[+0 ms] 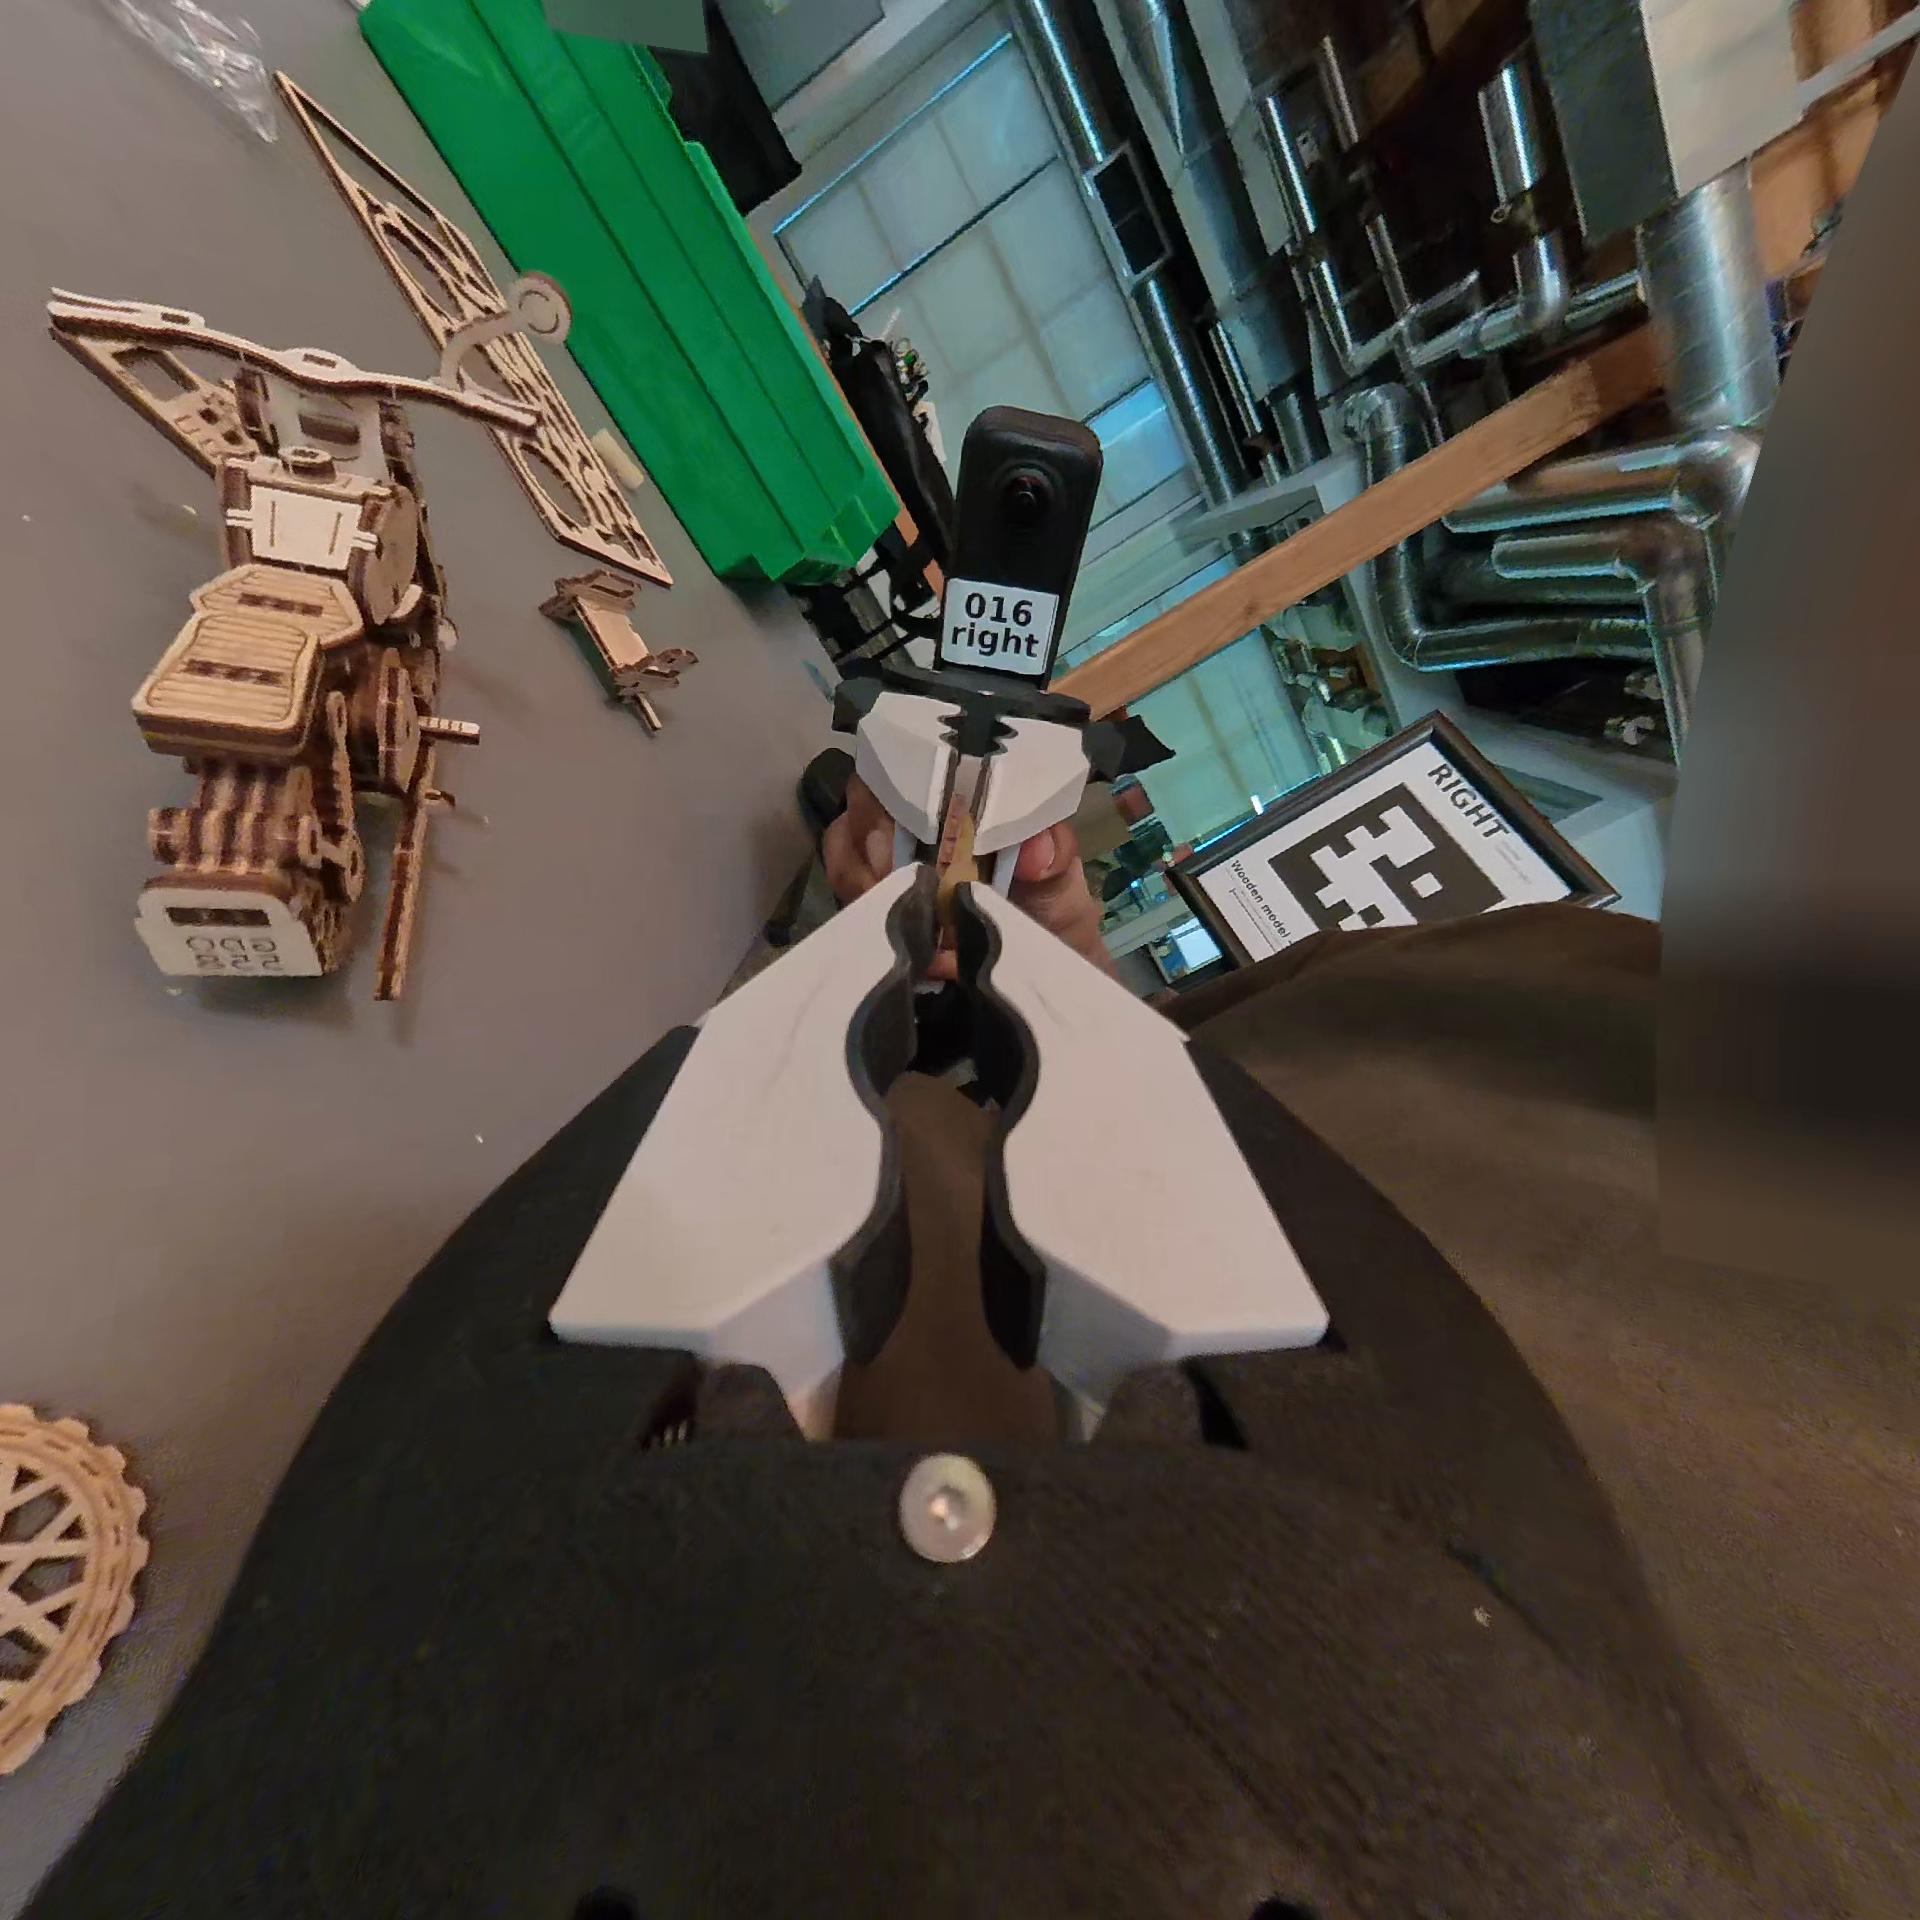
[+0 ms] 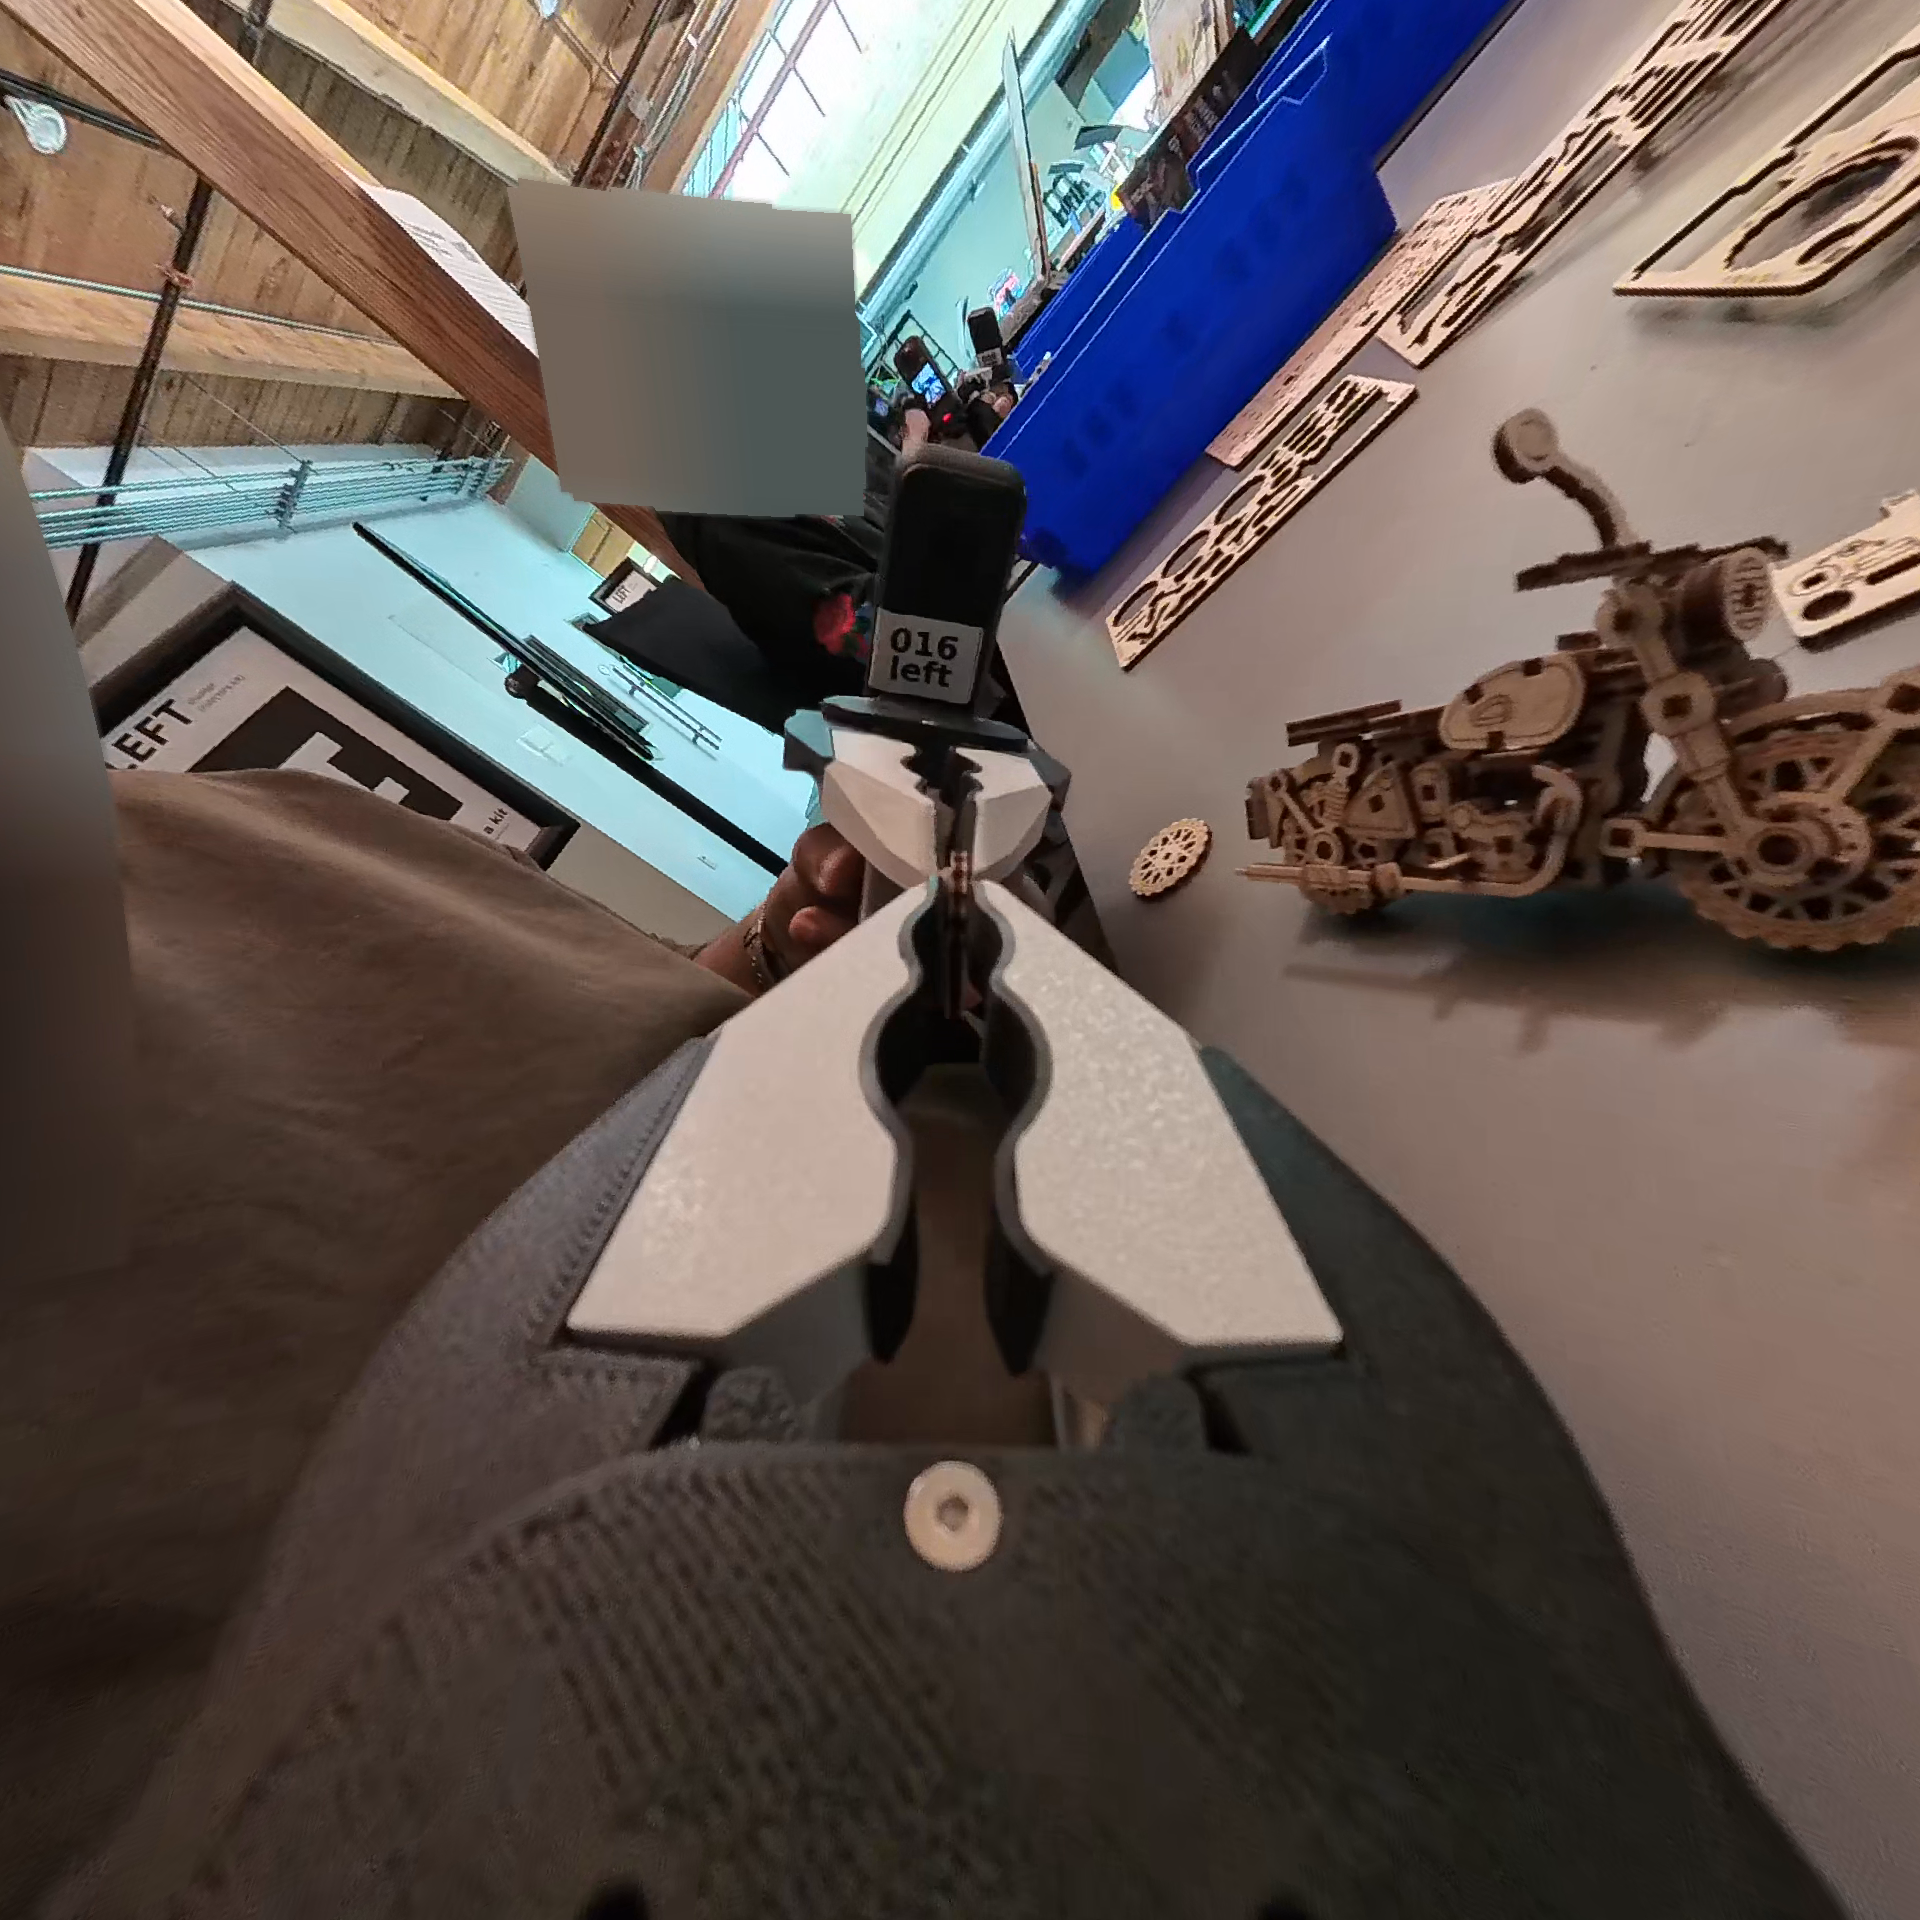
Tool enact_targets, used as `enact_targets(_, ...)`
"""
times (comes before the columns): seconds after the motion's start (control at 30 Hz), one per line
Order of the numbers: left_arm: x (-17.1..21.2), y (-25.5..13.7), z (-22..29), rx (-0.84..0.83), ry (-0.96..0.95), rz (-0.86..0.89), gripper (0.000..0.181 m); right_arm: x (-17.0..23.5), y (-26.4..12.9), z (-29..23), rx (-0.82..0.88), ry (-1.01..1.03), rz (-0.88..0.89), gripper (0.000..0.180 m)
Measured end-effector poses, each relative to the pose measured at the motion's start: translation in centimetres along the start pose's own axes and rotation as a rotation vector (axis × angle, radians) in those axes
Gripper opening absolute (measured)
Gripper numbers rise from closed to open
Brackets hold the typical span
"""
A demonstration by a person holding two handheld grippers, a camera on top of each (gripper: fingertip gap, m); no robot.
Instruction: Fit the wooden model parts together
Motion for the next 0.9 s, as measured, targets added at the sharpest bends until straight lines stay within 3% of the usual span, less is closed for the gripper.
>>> enact_targets(0.03,0.0,0.0,0.0,-0.011,0.011,-0.004,0.001,0.0,0.0,0.0,0.001,-0.002,-0.002,0.003)
enact_targets(0.4,0.0,0.2,0.6,-0.215,0.204,-0.021,0.003,0.0,-0.1,-0.3,0.013,-0.065,-0.020,0.003)
enact_targets(0.57,0.1,0.3,0.8,-0.290,0.290,-0.039,0.012,0.0,-0.2,-0.7,0.016,-0.122,-0.046,0.003)
enact_targets(0.73,0.6,0.6,1.0,-0.243,0.302,-0.075,0.018,0.2,-0.3,-1.4,-0.002,-0.180,-0.088,0.003)
enact_targets(0.83,0.9,1.1,1.3,-0.192,0.285,-0.076,0.003,0.5,-0.1,-1.3,0.005,-0.178,-0.112,0.003)
enact_targets(0.9,0.8,1.2,1.8,-0.151,0.280,-0.068,0.003,0.3,-0.3,-1.6,-0.040,-0.153,-0.096,0.003)
Point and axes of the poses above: each gripper's, where its closed fingertips meet, y out along the fingers, x out of its underside, z = x × y across the jaws, the point moved 5 cm from there along -y, back along the fingers, and after that the axes turned 10 degrees about -z, right-handed, at the moved point
